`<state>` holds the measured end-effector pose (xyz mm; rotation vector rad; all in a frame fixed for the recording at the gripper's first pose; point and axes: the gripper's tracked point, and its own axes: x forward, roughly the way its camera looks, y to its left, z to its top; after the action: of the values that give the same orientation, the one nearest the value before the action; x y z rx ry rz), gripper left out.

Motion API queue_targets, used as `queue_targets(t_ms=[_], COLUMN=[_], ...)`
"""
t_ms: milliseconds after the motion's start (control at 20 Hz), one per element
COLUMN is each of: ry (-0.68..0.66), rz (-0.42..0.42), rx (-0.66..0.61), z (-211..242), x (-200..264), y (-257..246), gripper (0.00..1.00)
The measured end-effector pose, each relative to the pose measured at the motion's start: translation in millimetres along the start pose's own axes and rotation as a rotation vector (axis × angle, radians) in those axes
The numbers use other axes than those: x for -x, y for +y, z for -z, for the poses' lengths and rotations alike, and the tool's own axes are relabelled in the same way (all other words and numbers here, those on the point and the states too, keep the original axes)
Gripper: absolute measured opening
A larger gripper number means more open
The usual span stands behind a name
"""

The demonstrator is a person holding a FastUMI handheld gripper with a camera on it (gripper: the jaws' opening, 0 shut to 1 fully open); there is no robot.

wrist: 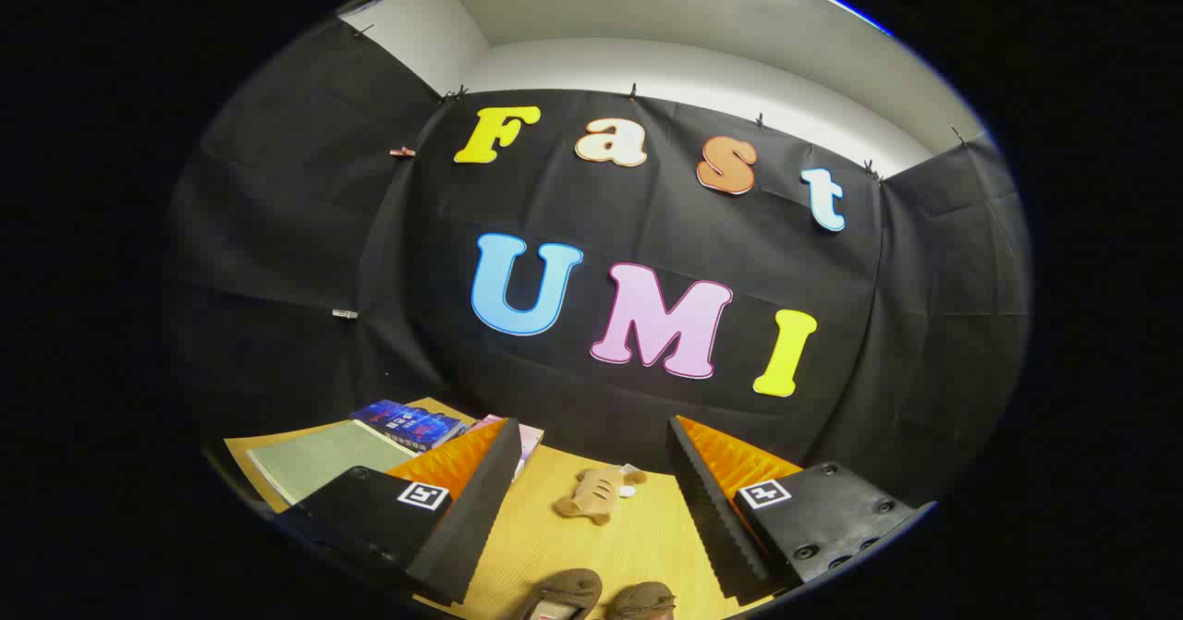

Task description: Open the storage box then place both shoes into the box .Put the left shoe in first, then the right shoe, with the right side of both shoes facing outward in a uniform manner.

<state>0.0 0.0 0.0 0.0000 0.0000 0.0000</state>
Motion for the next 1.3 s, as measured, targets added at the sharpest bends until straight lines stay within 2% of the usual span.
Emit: queue_targets(t_ms=[1100, 1300], ry=[0.045, 0.096], rz=[-0.090, -0.166], rx=[-0.020, -0.068], z=[21, 38], x=[0, -3], y=[23, 40], gripper=[0.98, 0.98])
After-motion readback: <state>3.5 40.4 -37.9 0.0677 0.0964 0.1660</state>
